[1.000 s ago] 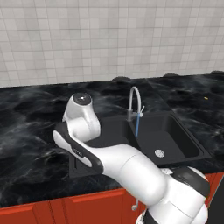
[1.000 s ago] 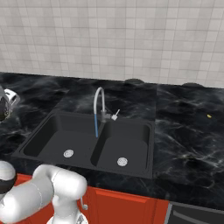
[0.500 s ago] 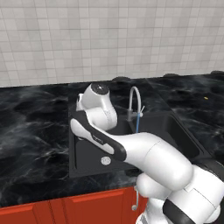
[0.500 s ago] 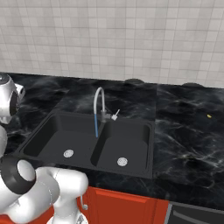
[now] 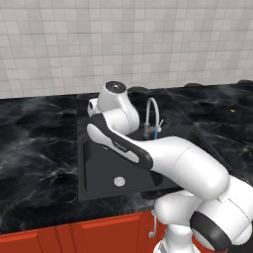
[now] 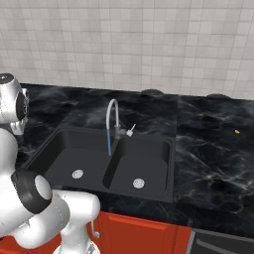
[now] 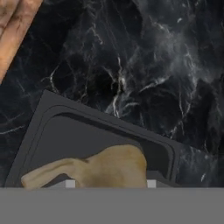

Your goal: Turn on the sink faucet. Then move the garlic from the counter to the sink. Turn off the sink. Move the vegetable from the sink to the pot next to the stove. Finally move the pot to the rear left burner.

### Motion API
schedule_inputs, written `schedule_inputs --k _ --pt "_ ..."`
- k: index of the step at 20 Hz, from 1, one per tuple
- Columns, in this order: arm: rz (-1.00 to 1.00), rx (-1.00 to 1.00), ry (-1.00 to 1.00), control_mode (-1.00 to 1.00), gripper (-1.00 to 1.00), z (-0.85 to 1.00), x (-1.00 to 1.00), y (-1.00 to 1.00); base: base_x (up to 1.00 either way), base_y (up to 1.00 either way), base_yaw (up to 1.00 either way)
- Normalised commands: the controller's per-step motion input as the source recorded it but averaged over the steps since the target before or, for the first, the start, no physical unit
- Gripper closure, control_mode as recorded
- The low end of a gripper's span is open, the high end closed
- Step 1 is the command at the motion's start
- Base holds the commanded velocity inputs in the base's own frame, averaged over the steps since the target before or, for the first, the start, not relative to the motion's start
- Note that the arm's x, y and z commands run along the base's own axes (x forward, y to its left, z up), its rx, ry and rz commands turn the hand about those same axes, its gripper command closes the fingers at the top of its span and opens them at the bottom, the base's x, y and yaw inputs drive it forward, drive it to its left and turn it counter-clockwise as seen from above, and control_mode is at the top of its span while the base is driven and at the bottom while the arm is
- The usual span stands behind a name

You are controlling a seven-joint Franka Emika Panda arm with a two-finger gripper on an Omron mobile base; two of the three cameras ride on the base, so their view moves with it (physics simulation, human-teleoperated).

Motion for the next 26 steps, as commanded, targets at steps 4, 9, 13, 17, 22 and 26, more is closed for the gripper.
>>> schedule_inputs --k 4,9,13,17,22,26 --pt "0.27 -0.21 -0.08 -1.00 1.00 0.05 0.01 -0.35 0.00 0.00 0.00" --pt "0.27 -0.16 -0.03 -1.00 1.00 -0.07 0.00 -0.50 0.00 0.00 0.00" --pt "0.30 -0.10 0.01 -1.00 1.00 -0.31 0.06 -0.56 0.00 0.00 0.00" --pt "0.31 -0.10 0.04 -1.00 1.00 -0.40 0.19 -0.48 0.00 0.00 0.00" --pt "0.33 -0.13 0.09 -1.00 1.00 -0.49 0.38 -0.29 0.00 0.00 0.00" --pt "0.31 -0.18 0.11 -1.00 1.00 -0.50 0.43 -0.13 0.00 0.00 0.00"
